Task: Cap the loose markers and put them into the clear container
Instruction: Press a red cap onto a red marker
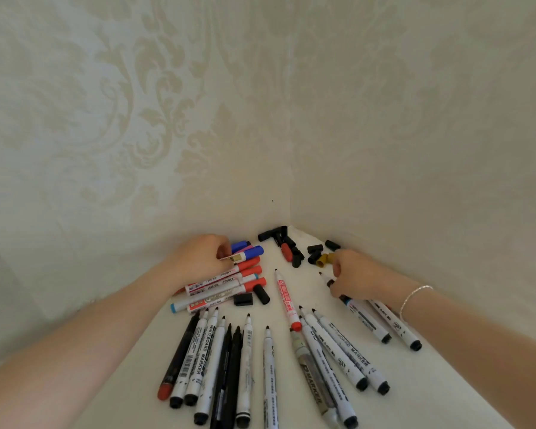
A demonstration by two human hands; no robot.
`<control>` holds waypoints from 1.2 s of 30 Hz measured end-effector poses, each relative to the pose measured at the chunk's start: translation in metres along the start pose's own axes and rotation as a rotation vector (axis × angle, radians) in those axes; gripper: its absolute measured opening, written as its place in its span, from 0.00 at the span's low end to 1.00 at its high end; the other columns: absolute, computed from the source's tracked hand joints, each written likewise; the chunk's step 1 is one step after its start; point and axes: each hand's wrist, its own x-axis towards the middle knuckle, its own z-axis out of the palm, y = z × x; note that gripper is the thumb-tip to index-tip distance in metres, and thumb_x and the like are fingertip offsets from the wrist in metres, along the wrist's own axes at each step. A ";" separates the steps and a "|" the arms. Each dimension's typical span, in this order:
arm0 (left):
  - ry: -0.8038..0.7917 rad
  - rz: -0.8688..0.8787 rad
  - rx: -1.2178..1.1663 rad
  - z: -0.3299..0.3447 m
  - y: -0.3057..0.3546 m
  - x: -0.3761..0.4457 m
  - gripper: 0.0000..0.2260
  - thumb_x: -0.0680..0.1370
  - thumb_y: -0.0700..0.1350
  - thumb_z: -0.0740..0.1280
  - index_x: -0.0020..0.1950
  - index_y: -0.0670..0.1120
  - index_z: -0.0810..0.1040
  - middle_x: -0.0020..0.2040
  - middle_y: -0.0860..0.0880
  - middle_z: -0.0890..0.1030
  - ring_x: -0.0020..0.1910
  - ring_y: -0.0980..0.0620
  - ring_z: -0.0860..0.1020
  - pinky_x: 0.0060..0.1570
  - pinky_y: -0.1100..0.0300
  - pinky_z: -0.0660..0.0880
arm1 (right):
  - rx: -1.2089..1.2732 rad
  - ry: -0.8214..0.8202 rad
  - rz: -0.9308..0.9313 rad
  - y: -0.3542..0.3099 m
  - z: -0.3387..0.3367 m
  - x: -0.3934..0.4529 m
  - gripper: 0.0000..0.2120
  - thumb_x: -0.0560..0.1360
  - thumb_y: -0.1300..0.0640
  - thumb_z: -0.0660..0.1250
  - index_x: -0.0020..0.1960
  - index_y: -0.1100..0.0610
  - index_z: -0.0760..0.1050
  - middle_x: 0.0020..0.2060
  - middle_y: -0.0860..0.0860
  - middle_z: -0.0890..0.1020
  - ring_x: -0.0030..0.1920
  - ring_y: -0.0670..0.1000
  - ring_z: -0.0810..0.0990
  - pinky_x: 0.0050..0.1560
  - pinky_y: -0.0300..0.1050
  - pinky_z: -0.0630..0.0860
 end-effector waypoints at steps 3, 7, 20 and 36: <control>0.017 0.038 -0.025 0.002 -0.002 -0.001 0.05 0.73 0.50 0.70 0.47 0.54 0.76 0.45 0.54 0.79 0.44 0.55 0.77 0.46 0.57 0.76 | 0.361 0.072 0.005 0.001 -0.012 0.002 0.12 0.70 0.64 0.70 0.41 0.56 0.67 0.38 0.52 0.74 0.33 0.48 0.72 0.31 0.39 0.70; 0.034 0.072 0.005 0.005 -0.003 -0.002 0.04 0.74 0.52 0.69 0.45 0.54 0.76 0.44 0.54 0.77 0.43 0.55 0.76 0.45 0.56 0.76 | 0.598 0.090 0.017 0.001 -0.019 0.004 0.12 0.70 0.64 0.72 0.42 0.57 0.69 0.40 0.53 0.76 0.37 0.49 0.77 0.36 0.42 0.78; 0.064 0.194 -0.024 0.007 0.031 -0.008 0.07 0.77 0.47 0.67 0.53 0.48 0.78 0.49 0.50 0.75 0.45 0.53 0.75 0.49 0.55 0.74 | 0.178 -0.054 0.017 -0.002 -0.005 0.004 0.11 0.72 0.63 0.70 0.37 0.59 0.68 0.39 0.59 0.80 0.38 0.56 0.81 0.45 0.50 0.81; -0.088 0.103 -0.133 0.024 0.094 -0.005 0.02 0.78 0.48 0.66 0.49 0.52 0.75 0.44 0.54 0.78 0.36 0.56 0.78 0.35 0.63 0.73 | -0.045 -0.119 0.199 0.043 -0.039 -0.015 0.05 0.70 0.64 0.69 0.43 0.62 0.73 0.37 0.57 0.81 0.32 0.53 0.78 0.31 0.40 0.77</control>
